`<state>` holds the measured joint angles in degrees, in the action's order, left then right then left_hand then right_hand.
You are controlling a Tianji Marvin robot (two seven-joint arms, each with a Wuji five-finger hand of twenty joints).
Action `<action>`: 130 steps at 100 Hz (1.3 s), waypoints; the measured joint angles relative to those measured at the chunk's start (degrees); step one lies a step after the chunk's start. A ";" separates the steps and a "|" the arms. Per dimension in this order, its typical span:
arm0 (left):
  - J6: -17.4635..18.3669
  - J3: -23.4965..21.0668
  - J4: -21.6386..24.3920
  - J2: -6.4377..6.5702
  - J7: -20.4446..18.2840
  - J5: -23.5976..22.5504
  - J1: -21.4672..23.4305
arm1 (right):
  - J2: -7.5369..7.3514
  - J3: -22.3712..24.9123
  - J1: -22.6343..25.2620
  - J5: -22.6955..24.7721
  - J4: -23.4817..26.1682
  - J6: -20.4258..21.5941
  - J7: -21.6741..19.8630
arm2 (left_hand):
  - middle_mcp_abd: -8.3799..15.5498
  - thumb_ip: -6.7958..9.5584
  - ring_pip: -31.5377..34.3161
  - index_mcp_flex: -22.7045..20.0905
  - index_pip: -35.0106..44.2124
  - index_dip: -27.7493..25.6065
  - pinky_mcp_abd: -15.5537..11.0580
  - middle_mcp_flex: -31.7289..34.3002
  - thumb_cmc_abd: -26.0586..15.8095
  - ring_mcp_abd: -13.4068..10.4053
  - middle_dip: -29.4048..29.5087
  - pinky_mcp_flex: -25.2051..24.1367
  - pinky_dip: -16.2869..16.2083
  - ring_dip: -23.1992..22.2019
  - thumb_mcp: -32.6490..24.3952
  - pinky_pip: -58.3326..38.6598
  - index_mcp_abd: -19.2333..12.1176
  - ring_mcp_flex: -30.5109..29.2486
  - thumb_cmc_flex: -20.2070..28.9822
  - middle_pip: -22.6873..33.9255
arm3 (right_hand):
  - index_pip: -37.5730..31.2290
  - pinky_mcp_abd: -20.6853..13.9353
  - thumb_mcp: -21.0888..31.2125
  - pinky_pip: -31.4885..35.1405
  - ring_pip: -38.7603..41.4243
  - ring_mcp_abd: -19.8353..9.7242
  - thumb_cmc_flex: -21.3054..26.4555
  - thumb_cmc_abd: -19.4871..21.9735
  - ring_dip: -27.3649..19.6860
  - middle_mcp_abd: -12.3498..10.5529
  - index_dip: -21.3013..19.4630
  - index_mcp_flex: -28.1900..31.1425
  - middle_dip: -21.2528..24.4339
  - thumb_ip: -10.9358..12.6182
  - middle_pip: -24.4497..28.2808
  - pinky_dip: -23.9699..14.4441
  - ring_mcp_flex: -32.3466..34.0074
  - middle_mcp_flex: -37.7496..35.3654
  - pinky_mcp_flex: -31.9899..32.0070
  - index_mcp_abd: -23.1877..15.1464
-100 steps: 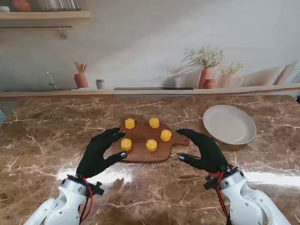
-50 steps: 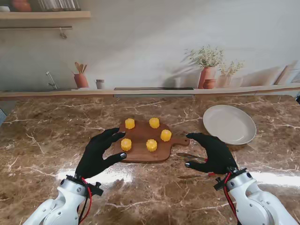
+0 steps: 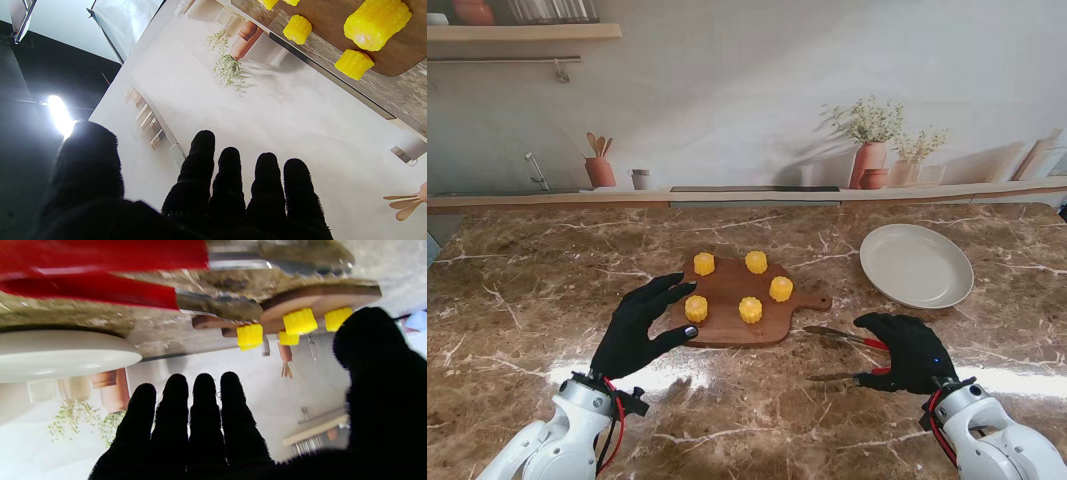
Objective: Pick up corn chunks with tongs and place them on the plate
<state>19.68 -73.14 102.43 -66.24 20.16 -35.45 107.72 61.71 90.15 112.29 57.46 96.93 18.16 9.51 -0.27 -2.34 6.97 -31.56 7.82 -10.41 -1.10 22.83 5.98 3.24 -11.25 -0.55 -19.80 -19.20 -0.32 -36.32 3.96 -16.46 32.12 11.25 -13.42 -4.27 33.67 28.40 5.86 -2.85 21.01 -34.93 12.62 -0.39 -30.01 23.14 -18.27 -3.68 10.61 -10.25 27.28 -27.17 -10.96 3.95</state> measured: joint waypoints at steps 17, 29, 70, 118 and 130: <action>0.08 0.04 -0.25 -0.03 0.02 0.24 -0.14 | -0.69 -0.28 -1.19 1.14 -2.57 -1.12 -3.05 | 0.00 0.00 0.00 0.00 0.00 0.00 0.00 0.00 0.00 0.00 0.00 0.00 0.03 0.00 0.00 0.00 0.00 0.00 0.03 0.00 | 3.69 -0.28 -0.45 -2.05 -0.29 -0.45 0.01 0.01 0.16 0.37 -0.09 -5.43 -0.65 0.00 0.18 0.74 -5.31 6.82 3.39 1.94; 0.07 0.00 -0.26 -0.05 0.02 0.26 -0.14 | -1.36 -1.50 -2.99 2.80 -4.85 -1.95 -4.23 | 0.00 0.00 0.00 0.00 0.00 0.00 0.00 0.00 0.00 0.00 0.00 0.00 0.07 0.00 0.00 0.00 0.00 0.00 0.04 0.00 | 5.79 -0.78 -0.95 -3.33 -0.22 -0.48 0.01 0.12 0.17 1.04 0.03 -8.97 -0.70 0.00 0.28 0.81 -9.17 11.23 5.70 3.19; 0.05 -0.23 -0.37 -0.08 0.00 0.63 -0.05 | -2.16 -4.39 -7.83 4.58 -11.91 -2.67 -4.40 | 0.00 0.00 0.00 0.00 0.00 0.00 0.00 0.00 0.00 0.00 0.00 0.00 0.10 0.00 0.00 0.00 0.00 0.00 0.04 0.00 | 5.59 -0.82 -0.96 -3.52 1.78 -0.48 -0.01 0.60 0.17 1.29 -2.95 -11.91 -0.71 0.00 3.59 0.82 -11.70 14.60 7.06 3.30; -0.14 -0.42 -0.38 -0.04 -0.47 0.47 0.17 | -2.05 -7.66 -11.88 0.97 -19.59 -2.19 2.92 | 0.00 0.00 0.00 0.00 0.00 0.00 0.00 0.00 0.00 0.00 0.00 0.00 0.12 0.00 0.00 0.00 0.00 0.00 0.05 0.00 | 0.02 -0.84 -3.21 -1.21 3.14 -0.51 -2.09 -0.32 0.17 0.68 -7.82 -2.29 -0.71 -3.56 5.20 -1.41 -11.49 10.30 5.58 -6.60; -0.14 -0.39 -0.38 -0.04 -0.43 0.41 0.19 | -1.93 -8.51 -13.07 -0.22 -21.77 -2.05 4.51 | 0.00 0.00 0.00 -0.01 0.00 0.00 0.00 0.00 0.00 0.00 0.00 0.00 0.13 0.00 0.00 0.00 0.00 0.00 0.06 0.00 | -0.16 -0.11 -5.49 0.31 3.45 -0.58 -2.70 -0.37 0.19 0.14 -8.74 -0.54 -0.71 -4.94 5.24 -3.49 -10.24 8.84 5.04 -10.77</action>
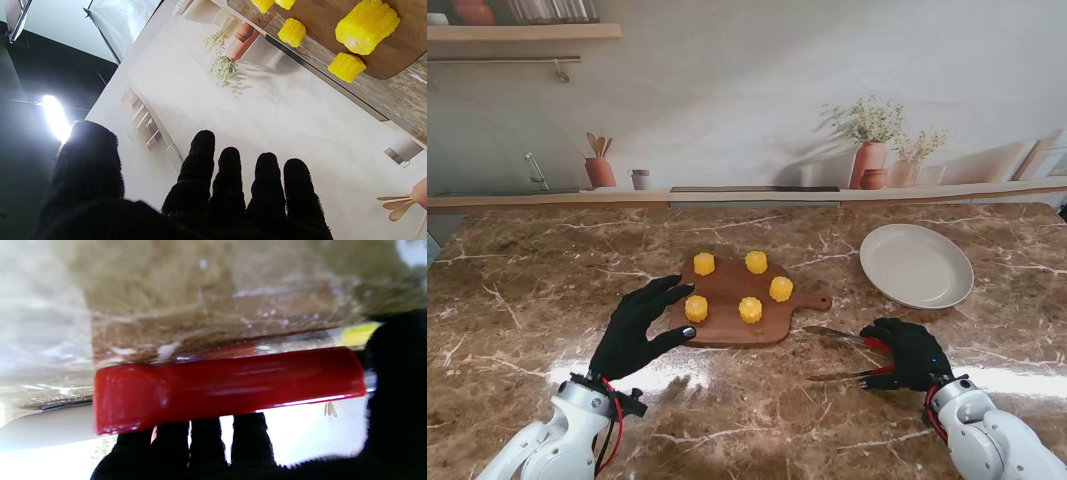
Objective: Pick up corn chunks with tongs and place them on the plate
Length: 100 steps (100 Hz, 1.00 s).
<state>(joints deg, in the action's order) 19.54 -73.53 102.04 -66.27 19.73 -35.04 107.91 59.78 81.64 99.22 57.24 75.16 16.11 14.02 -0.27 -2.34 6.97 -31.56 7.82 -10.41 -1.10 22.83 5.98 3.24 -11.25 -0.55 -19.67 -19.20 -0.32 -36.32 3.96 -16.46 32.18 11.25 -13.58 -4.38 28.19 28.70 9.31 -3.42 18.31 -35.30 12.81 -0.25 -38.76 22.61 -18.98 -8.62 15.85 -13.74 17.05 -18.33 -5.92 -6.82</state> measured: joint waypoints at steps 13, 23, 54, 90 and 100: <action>0.00 0.02 -0.07 0.00 0.02 -0.01 0.02 | 0.11 -0.68 -0.97 -0.35 -1.39 0.08 2.45 | 0.00 0.00 0.00 0.00 0.00 0.00 0.00 0.00 0.00 0.00 0.00 0.00 0.07 0.00 0.00 0.00 0.00 0.00 0.01 0.00 | -1.45 1.35 0.09 2.23 0.89 0.00 1.12 0.12 0.36 -0.97 -1.61 3.32 0.00 0.02 -0.09 -3.66 2.40 -3.04 -1.10 -5.43; -0.01 0.02 -0.08 0.01 -0.06 0.07 0.03 | 0.38 -1.34 -1.85 -0.47 -2.94 0.08 6.16 | 0.00 0.00 0.00 0.00 0.00 0.00 0.00 0.00 0.00 0.00 0.00 0.00 0.09 0.00 0.00 0.00 0.00 0.00 0.01 0.00 | -2.06 2.29 0.65 2.87 1.68 0.00 2.74 0.54 1.34 -1.57 -2.32 5.67 0.00 0.10 -0.14 -4.46 3.62 -6.30 -1.73 -6.11; 0.12 -0.02 -0.11 0.01 -0.22 0.25 0.03 | 1.10 -1.57 -2.74 -1.30 -4.82 1.29 10.16 | 0.00 0.00 0.00 0.00 0.00 0.00 0.00 0.00 0.00 0.00 0.00 0.00 0.51 0.00 0.00 0.00 0.00 0.00 0.03 0.00 | -5.04 4.37 0.65 4.45 2.24 0.10 2.02 0.53 1.48 -2.89 -3.63 10.59 0.00 0.10 -0.28 -7.27 11.45 -17.49 -4.78 -6.56; 0.46 0.11 -0.35 0.02 -0.15 0.09 -0.08 | 3.86 1.26 0.64 -13.80 -1.47 5.49 8.84 | 0.00 0.00 0.00 0.00 0.00 0.00 0.00 0.01 0.00 0.00 0.00 0.00 0.64 0.00 0.00 0.00 0.00 0.00 0.03 0.00 | -6.88 12.71 0.63 11.75 3.41 6.40 4.26 -0.18 3.65 -2.95 -3.63 12.84 -1.96 0.10 0.18 -10.40 26.78 -28.13 -15.22 -3.52; 0.57 0.12 -0.41 0.02 -0.13 0.07 -0.12 | 4.70 2.15 1.92 -18.21 1.04 5.69 6.30 | 0.00 0.00 0.00 0.00 0.00 0.00 0.00 0.01 0.00 0.00 0.00 0.00 0.64 0.00 0.00 0.00 0.00 0.00 0.03 0.00 | -6.97 15.03 0.68 16.33 5.75 6.73 6.26 -0.24 5.96 -2.93 -3.64 12.91 -3.95 0.10 2.19 -11.67 33.63 -31.31 -20.12 -2.15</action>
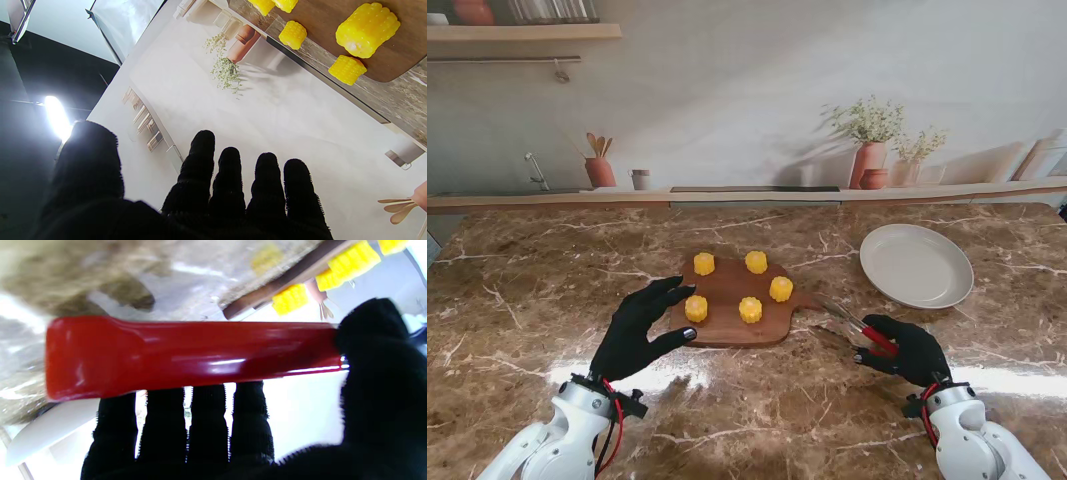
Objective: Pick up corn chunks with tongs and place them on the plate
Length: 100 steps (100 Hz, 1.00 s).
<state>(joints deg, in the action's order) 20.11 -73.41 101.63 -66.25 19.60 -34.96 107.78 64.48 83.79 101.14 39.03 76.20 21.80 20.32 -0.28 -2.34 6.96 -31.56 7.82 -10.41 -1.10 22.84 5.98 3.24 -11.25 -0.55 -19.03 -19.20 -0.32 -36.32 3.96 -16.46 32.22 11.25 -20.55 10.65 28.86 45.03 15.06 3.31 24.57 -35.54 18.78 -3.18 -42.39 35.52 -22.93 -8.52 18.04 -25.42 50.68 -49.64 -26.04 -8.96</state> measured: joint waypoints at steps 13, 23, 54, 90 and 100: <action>0.26 0.08 -0.16 0.00 0.17 -0.07 -0.07 | 0.78 -0.20 0.46 -2.47 0.90 0.97 1.06 | 0.00 0.00 0.00 0.00 0.00 0.00 0.00 0.00 0.00 0.00 0.01 0.00 0.01 0.00 0.00 0.00 0.00 0.00 0.01 0.00 | -0.72 0.04 0.91 4.89 4.43 -1.30 0.77 -0.42 4.45 -0.84 0.11 0.00 -6.26 0.00 5.73 -0.02 4.88 -1.57 -4.02 0.56; 0.27 0.10 -0.20 0.00 0.24 -0.10 -0.07 | 1.27 -0.39 0.46 -2.33 0.92 1.21 2.94 | 0.00 0.00 0.00 0.00 0.01 0.00 0.00 0.00 0.00 0.00 0.01 0.00 0.01 0.00 0.00 0.00 0.00 0.00 0.02 0.00 | -0.79 0.01 0.96 8.54 8.60 -2.43 1.99 -0.67 10.45 -0.95 0.92 0.00 -10.83 0.00 8.27 -0.02 5.88 -0.42 -5.45 0.59; 0.25 0.10 -0.20 -0.02 0.48 -0.03 0.05 | 1.61 -0.46 0.62 -1.23 2.18 0.49 4.54 | 0.00 0.00 0.00 -0.01 0.01 0.00 0.00 0.00 0.00 0.00 0.01 0.00 0.14 0.00 0.00 0.00 0.00 0.00 0.57 0.00 | -2.20 -6.42 0.81 32.68 37.55 -4.19 2.18 -1.90 29.55 -0.98 6.67 1.54 -14.42 -0.05 10.86 -17.40 3.14 1.43 -9.39 3.70; 0.26 -0.66 0.19 -0.03 -0.03 0.00 0.66 | 1.19 -1.13 -0.12 6.34 3.35 -5.93 5.23 | 0.00 0.00 0.00 -0.01 0.01 0.00 0.05 0.01 0.00 0.00 0.01 0.00 0.71 0.00 0.00 0.00 0.00 0.00 0.57 0.00 | -1.43 -8.10 0.60 37.04 41.61 -5.32 3.02 -2.81 31.01 -1.00 8.87 3.44 -15.73 -0.05 11.83 -19.48 2.77 0.48 -11.26 4.34; 0.26 -1.00 0.64 0.03 -0.74 0.00 0.74 | 0.54 -1.66 -1.07 9.08 3.46 -8.58 5.09 | 0.00 0.00 0.00 -0.01 0.02 0.00 0.06 0.01 0.00 0.00 0.01 0.00 0.71 0.00 0.00 0.01 0.00 0.00 0.57 0.00 | -1.43 -8.77 0.60 37.75 41.99 -5.36 3.04 -2.81 31.02 -1.00 8.90 3.44 -15.79 -0.05 11.83 -19.48 2.77 0.48 -11.27 4.40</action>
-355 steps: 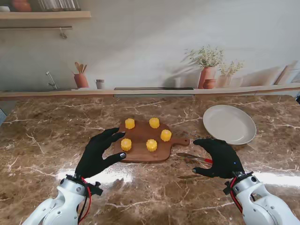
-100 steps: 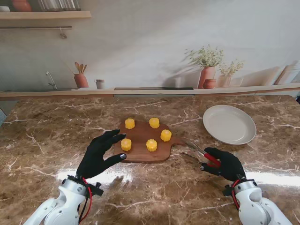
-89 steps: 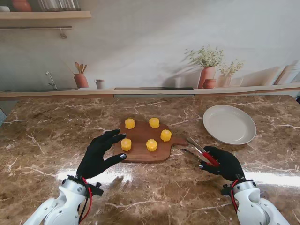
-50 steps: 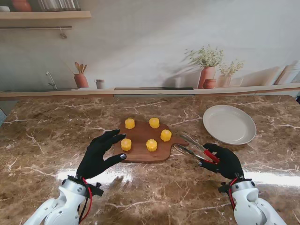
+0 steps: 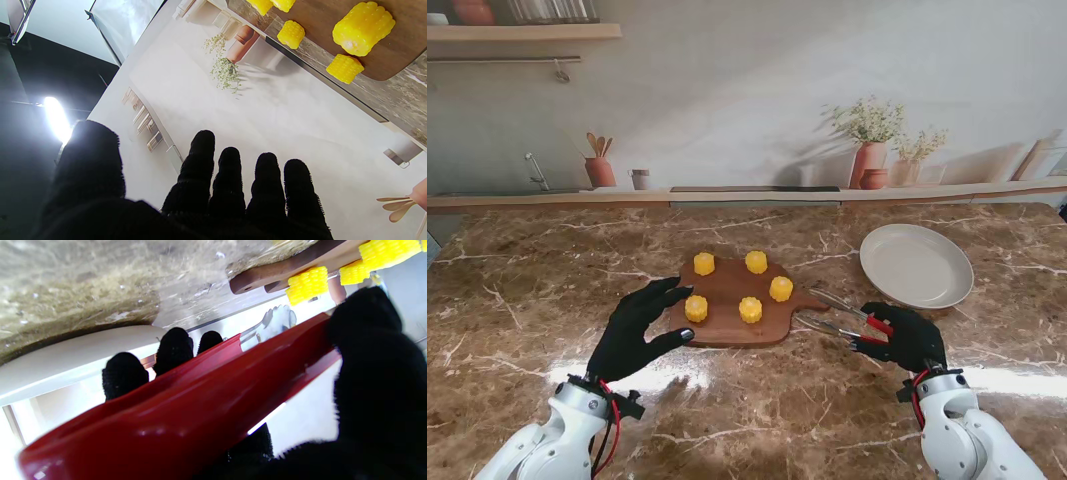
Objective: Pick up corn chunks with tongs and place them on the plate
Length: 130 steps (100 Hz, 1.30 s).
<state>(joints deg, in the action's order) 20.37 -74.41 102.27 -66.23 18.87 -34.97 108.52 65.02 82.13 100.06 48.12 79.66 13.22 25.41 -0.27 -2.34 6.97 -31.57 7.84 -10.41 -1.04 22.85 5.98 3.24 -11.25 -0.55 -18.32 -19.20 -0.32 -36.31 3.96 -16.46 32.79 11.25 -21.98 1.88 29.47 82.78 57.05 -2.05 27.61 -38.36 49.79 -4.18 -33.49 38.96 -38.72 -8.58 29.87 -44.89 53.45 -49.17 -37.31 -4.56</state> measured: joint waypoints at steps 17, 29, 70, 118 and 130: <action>-0.22 -0.15 0.91 0.25 -1.16 -0.02 0.00 | -1.12 -2.46 -3.35 1.91 -1.01 -1.83 -0.52 | 0.00 0.00 0.00 0.00 0.01 0.00 0.01 0.00 0.00 0.00 0.00 0.00 0.03 0.00 0.00 0.02 0.00 0.00 0.00 0.00 | 0.02 -1.21 -0.01 1.49 0.19 -0.09 0.00 0.00 0.54 0.00 0.09 -0.16 -0.72 0.00 0.19 -0.60 0.00 0.02 -0.22 0.50; -0.66 -0.03 1.50 0.39 -1.54 -0.13 -0.01 | -1.42 -4.74 -6.32 3.08 -2.95 -3.22 0.09 | 0.00 0.00 0.00 0.00 0.01 0.00 0.01 0.00 0.00 -0.01 0.00 0.00 0.11 0.00 0.00 0.09 0.00 0.00 0.00 0.00 | 0.02 -1.81 -0.05 2.13 0.43 -0.38 0.00 0.00 0.54 -0.02 0.09 -0.39 -1.38 0.00 0.76 -0.69 0.00 0.61 -0.35 0.76; -1.65 0.31 2.51 0.59 -2.49 -0.67 -0.07 | -1.28 -10.31 -12.80 1.97 -8.99 -6.68 1.04 | 0.00 0.00 0.00 0.00 0.03 -0.63 0.02 0.00 0.00 -0.01 0.00 0.00 0.73 0.00 0.00 0.64 0.00 0.00 0.01 0.00 | -0.31 -2.53 -0.06 2.94 1.51 -0.55 0.00 0.00 0.55 -0.13 0.09 -1.58 -2.93 0.00 3.44 -0.70 0.00 1.66 -1.15 2.18; -2.56 0.51 2.87 0.63 -2.58 -0.74 0.12 | -1.70 -13.61 -16.58 1.98 -11.60 -7.78 -2.42 | 0.00 0.00 0.00 -0.25 0.09 -0.71 0.03 0.00 0.00 -0.01 0.00 -0.01 0.81 0.00 0.00 1.38 -0.12 0.00 0.01 0.00 | 0.93 -3.04 -0.06 4.38 2.36 -0.57 0.62 0.03 1.18 -0.16 0.57 -3.59 -3.69 0.00 4.13 -0.70 0.00 3.01 -1.17 2.62; -2.56 0.52 2.87 0.64 -2.58 -0.74 0.14 | -1.69 -14.81 -17.22 0.83 -11.37 -8.66 -3.08 | 0.00 0.00 0.00 -0.26 0.18 -0.74 0.03 0.00 0.00 -0.01 0.00 -0.01 0.83 0.00 0.00 1.96 -0.56 0.00 0.01 0.00 | -1.37 -3.27 4.17 5.18 3.01 -0.66 0.56 -2.24 1.18 -0.33 -1.63 -2.85 -4.49 -0.04 4.65 -0.76 0.00 2.72 -1.72 1.91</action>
<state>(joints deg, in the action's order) 17.81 -73.90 105.15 -65.59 16.29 -35.71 108.66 63.33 67.31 82.85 48.95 68.29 4.56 22.33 -0.28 -2.34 6.96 -31.83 8.02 -11.15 -1.01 22.85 5.98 3.22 -11.25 -0.56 -17.49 -19.20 -0.32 -34.35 3.40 -16.46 32.80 11.25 -23.35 -1.40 33.64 87.96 60.06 -2.71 28.17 -40.60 50.97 -4.51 -35.12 36.11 -43.22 -8.61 34.52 -45.65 53.45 -46.45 -39.03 -2.65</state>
